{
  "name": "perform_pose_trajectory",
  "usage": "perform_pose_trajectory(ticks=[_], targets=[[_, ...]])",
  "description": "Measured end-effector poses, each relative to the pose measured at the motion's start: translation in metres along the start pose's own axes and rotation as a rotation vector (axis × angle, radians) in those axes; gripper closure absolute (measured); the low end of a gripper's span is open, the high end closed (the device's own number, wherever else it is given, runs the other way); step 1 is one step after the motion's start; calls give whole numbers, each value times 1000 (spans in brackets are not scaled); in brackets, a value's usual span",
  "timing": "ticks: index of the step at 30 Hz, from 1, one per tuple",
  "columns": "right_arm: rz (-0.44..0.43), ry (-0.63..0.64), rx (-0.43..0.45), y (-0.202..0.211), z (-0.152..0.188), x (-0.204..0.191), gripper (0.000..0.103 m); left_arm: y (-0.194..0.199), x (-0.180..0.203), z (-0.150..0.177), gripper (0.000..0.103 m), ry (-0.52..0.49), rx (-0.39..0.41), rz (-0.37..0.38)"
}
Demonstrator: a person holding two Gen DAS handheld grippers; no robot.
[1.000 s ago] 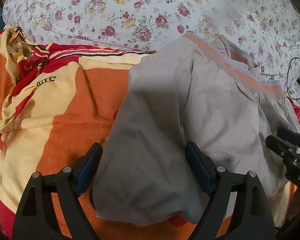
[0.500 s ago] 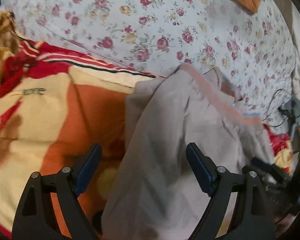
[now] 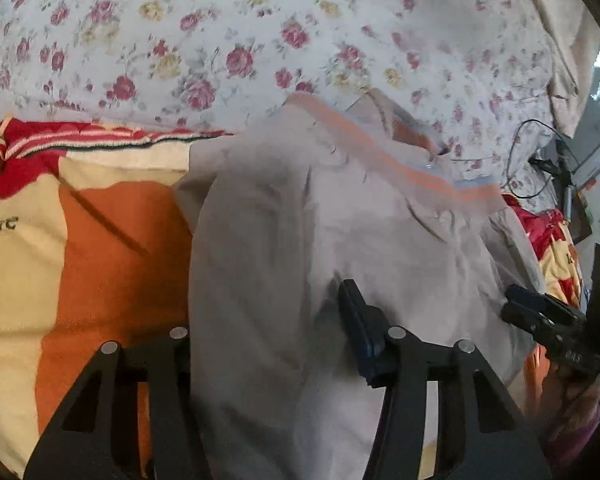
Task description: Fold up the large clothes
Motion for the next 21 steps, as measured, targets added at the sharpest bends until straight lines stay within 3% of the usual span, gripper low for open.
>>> perform_pose_trajectory(ticks=[5, 9, 11, 13, 15, 17, 21], targets=[[-5, -7, 8, 4, -2, 4, 36, 0, -25, -1, 52, 138, -24, 13], [-1, 1, 6, 6, -2, 6, 35, 19, -11, 6, 51, 63, -15, -18], [0, 7, 5, 8, -1, 7, 35, 23, -5, 17, 46, 25, -26, -49], [-3, -1, 9, 8, 0, 10, 34, 20, -9, 28, 45, 49, -53, -77], [-10, -20, 11, 9, 1, 13, 34, 26, -22, 35, 43, 104, -12, -126], [-18, -27, 13, 10, 2, 13, 34, 32, -35, 38, 33, 157, 5, -145], [-25, -26, 19, 11, 3, 13, 32, 22, -44, 43, 29, 241, -30, -75]])
Point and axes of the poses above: each gripper's, at about its wrist camera, not at the fingertips, and y roughly against the way its jaws point, x to its right, z to its underside, the point moved 5 cm from there along -y, roughly the way its jaws point, and after that the axes turned 1 degree about -z, right-handed, at the moved point
